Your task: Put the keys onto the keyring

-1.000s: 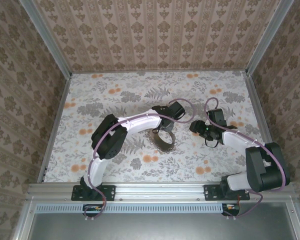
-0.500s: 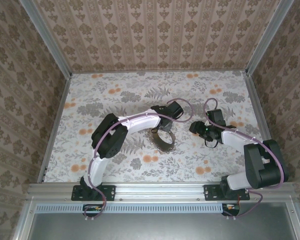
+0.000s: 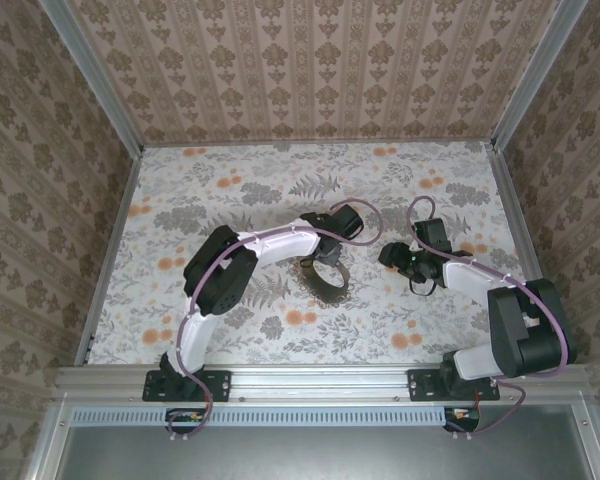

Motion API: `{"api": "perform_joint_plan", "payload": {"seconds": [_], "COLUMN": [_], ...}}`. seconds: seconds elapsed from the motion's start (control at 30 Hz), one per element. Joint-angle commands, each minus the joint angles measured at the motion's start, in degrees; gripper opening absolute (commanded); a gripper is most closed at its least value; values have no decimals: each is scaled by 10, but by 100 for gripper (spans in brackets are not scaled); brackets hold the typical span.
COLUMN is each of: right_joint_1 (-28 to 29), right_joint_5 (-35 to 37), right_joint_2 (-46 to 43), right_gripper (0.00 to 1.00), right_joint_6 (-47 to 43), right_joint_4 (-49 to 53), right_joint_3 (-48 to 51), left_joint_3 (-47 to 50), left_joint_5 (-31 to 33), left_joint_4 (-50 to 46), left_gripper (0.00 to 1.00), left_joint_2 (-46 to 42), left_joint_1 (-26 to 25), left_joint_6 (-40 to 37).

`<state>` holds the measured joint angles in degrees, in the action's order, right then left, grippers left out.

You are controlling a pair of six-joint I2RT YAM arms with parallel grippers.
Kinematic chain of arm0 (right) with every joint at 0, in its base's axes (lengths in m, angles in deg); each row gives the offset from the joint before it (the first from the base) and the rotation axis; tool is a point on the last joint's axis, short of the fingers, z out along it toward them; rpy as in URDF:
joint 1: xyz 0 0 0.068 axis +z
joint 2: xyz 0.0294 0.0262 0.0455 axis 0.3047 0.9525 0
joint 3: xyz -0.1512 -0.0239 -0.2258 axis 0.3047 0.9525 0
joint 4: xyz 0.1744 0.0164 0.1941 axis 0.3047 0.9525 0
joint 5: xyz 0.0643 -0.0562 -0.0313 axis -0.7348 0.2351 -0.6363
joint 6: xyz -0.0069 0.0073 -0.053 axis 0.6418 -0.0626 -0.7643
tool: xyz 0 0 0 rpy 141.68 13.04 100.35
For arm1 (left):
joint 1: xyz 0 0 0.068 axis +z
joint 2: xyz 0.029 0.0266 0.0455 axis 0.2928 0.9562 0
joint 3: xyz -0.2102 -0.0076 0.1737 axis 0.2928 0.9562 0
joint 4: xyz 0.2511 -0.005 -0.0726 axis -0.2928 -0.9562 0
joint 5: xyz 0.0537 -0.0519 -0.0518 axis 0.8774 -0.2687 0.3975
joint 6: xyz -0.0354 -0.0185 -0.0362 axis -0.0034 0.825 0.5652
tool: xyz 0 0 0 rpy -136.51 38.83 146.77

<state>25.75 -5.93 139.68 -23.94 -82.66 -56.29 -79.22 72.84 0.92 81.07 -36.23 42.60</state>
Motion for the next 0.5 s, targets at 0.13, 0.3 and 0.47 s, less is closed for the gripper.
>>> {"api": "perform_joint_plan", "payload": {"seconds": [0.13,0.3,0.47], "right_joint_1": [-3,-3,-4], "right_joint_5": [-5,-4,-4], "right_joint_2": [9,10,10], "right_gripper": [64,64,64], "right_joint_6": [-5,-6,-6], "right_joint_4": [-4,-3,-3], "right_joint_3": [4,3,3], "left_joint_3": [13,17,23], "left_joint_5": [12,11,11], "left_joint_4": [0,2,4], "left_gripper": [29,25,21], "left_joint_2": [9,8,6], "left_joint_1": [9,9,9], "left_joint_6": [11,12,15]}}
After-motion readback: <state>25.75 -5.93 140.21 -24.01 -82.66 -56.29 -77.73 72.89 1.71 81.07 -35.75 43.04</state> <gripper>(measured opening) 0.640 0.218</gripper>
